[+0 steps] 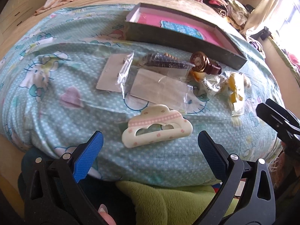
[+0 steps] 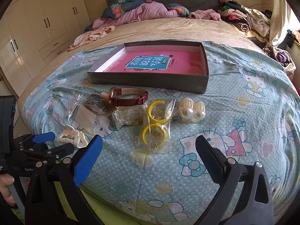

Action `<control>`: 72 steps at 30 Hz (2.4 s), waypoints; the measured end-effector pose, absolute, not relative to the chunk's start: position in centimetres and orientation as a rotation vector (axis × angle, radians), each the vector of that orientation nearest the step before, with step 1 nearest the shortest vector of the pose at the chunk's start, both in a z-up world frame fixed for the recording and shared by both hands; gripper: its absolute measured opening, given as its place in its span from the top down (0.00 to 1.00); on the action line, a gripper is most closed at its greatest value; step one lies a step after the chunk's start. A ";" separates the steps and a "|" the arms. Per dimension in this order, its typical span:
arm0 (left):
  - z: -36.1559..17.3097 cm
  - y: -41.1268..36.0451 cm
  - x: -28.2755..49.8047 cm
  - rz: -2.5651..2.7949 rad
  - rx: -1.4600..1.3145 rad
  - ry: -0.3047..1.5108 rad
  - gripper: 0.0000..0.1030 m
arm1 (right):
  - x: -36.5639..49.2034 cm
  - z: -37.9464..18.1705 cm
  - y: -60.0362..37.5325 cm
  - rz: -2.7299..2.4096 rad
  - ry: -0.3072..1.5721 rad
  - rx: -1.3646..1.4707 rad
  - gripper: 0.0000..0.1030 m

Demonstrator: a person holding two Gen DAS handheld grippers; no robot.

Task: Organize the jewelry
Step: 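Grasp the cream cloud hair clip with the left tool while the right tool grasps the yellow bangle bag, then carry the clip and bangle bag into the pink box while both tools open to release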

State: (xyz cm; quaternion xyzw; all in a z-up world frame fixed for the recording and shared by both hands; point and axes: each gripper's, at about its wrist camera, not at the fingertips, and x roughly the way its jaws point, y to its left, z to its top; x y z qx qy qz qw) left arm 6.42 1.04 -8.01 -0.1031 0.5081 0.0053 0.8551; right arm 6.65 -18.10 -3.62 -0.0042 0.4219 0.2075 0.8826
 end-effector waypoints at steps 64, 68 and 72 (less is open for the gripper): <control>-0.3 4.2 23.0 0.007 -0.154 0.872 0.35 | 20.5 1.1 -19.1 0.484 0.673 0.083 0.60; -0.8 3.7 24.8 -0.005 -0.148 0.887 0.35 | 22.1 0.5 -19.6 0.462 0.692 0.092 0.60; -1.6 3.1 26.2 -0.021 -0.139 0.906 0.35 | 23.8 -0.9 -19.8 0.442 0.736 0.092 0.60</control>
